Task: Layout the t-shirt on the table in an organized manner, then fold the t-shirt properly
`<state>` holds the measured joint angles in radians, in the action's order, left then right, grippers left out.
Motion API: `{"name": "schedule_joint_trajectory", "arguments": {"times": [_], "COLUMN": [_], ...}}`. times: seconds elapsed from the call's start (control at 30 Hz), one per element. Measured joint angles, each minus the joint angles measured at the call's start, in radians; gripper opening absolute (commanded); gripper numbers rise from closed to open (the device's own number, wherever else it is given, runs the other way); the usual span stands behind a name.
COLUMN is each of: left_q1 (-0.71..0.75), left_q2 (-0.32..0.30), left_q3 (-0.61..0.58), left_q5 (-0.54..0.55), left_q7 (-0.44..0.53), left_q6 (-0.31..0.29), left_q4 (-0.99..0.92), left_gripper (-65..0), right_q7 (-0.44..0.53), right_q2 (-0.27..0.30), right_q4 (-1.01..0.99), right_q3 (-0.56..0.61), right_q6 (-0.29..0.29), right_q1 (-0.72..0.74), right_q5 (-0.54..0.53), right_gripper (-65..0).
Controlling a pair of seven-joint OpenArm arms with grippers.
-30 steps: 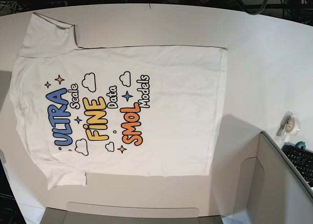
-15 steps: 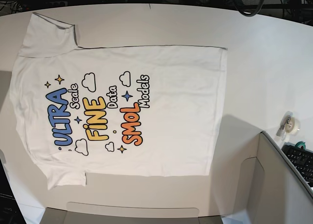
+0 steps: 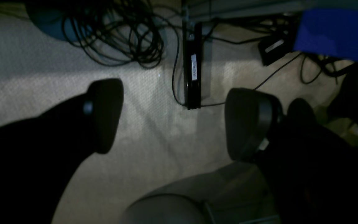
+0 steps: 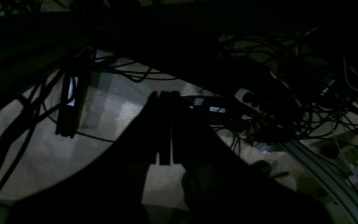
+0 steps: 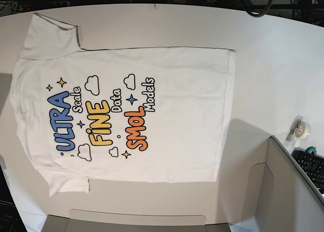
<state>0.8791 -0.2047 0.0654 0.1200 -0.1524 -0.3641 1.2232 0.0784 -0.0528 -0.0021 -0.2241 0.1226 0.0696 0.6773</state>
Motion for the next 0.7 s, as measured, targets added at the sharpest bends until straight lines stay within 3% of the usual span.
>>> {"name": "schedule_joint_trajectory", "arguments": {"times": [0.7], "left_q1": [-0.242], "left_q2": [0.006], "left_q3": [-0.046], "left_q5": [0.008], "left_q7": [0.013], "left_q6": [-0.003], "left_q4": [-0.398], "left_gripper": [-16.5], "right_q7": [0.001], "right_q2": [0.000], "right_q4": [0.000], "right_q3": [0.000], "right_q6": [0.000], "right_q1": [0.000], "right_q5": [0.000], "right_gripper": [-65.0]}}
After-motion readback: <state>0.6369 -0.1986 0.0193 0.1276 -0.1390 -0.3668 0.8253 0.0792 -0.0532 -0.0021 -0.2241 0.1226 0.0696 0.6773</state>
